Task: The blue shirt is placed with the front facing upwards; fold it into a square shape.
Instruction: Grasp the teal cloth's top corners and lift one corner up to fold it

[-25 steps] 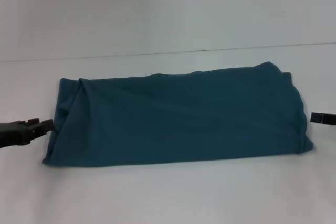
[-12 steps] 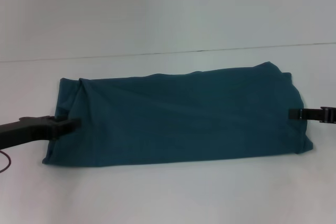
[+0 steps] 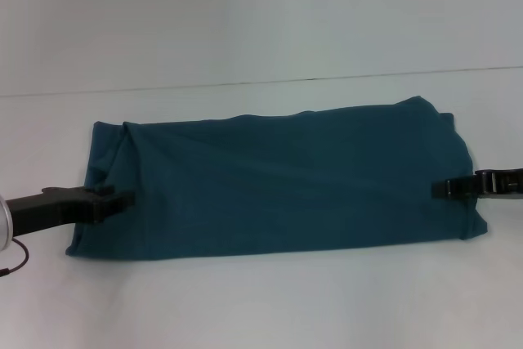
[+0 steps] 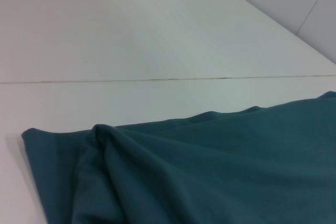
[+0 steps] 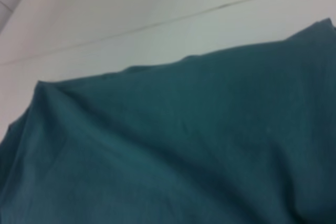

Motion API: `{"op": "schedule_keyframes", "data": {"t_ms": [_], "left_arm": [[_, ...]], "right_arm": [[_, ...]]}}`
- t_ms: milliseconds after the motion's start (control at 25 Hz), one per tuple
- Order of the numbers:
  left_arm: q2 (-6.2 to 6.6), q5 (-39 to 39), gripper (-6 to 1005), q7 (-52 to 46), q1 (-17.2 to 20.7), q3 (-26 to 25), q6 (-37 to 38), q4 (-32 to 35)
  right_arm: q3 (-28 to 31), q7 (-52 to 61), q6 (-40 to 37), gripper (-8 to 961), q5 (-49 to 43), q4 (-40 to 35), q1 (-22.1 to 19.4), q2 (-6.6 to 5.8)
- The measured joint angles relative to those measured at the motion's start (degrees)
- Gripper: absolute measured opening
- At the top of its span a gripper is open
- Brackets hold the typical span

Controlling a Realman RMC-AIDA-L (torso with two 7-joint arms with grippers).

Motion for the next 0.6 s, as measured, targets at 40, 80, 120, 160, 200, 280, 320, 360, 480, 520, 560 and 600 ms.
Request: {"op": "schedule_keyframes", "data": {"t_ms": [40,80,120,160,200,280,320,360,480,520,560,600], "left_arm": [[-0.01,-0.02,402,0.00,0.00,0.01,0.00,-0.01],[-0.01,-0.03,402,0.01,0.00,0.01,0.01,-0.02],[-0.01,-0.04,402,0.02,0.00,0.02,0.00,-0.02],[-0.01,-0.07,402,0.02,0.00,0.03,-0.01,-0.03],[-0.02,-0.08,402,0.02,0.00,0.04,-0.05,-0.04],[-0.02,-0.09,402,0.03,-0.08,0.06,-0.35,-0.05],[-0.02,-0.09,402,0.03,-0.11,0.06,-0.52,-0.05],[-0.02,-0.09,402,0.04,-0.12,0.07,-0.60,-0.05],[-0.02,-0.11,402,0.04,-0.14,0.08,-0.67,-0.05],[-0.02,-0.11,402,0.04,-0.14,0.08,-0.68,-0.05],[-0.02,-0.11,402,0.04,-0.14,0.08,-0.70,-0.05],[-0.02,-0.11,401,0.04,-0.15,0.08,-0.73,-0.05]], "right_arm": [[0.00,0.44,-0.05,496,-0.84,-0.01,0.39,0.04],[-0.01,0.93,-0.16,496,-1.69,-0.02,0.76,0.07],[-0.03,1.40,-0.33,496,-2.45,-0.05,1.06,0.08],[-0.04,1.86,-0.45,496,-3.05,-0.07,1.31,0.08],[-0.15,2.36,-0.56,496,-3.68,-0.09,1.56,0.07],[-0.79,3.39,-0.80,496,-4.54,-0.12,1.97,-0.02],[-1.18,3.85,-0.84,496,-4.74,-0.12,2.08,-0.05],[-1.61,4.26,-0.84,496,-4.86,-0.13,2.17,-0.08],[-3.20,6.07,-0.84,496,-5.40,-0.94,2.31,-0.05],[-3.75,6.67,-0.84,496,-5.70,-1.42,2.32,0.06],[-4.26,7.23,-0.88,495,-6.06,-1.96,2.33,0.22],[-4.71,7.95,-0.91,495,-6.55,-2.55,2.33,0.37]]}}
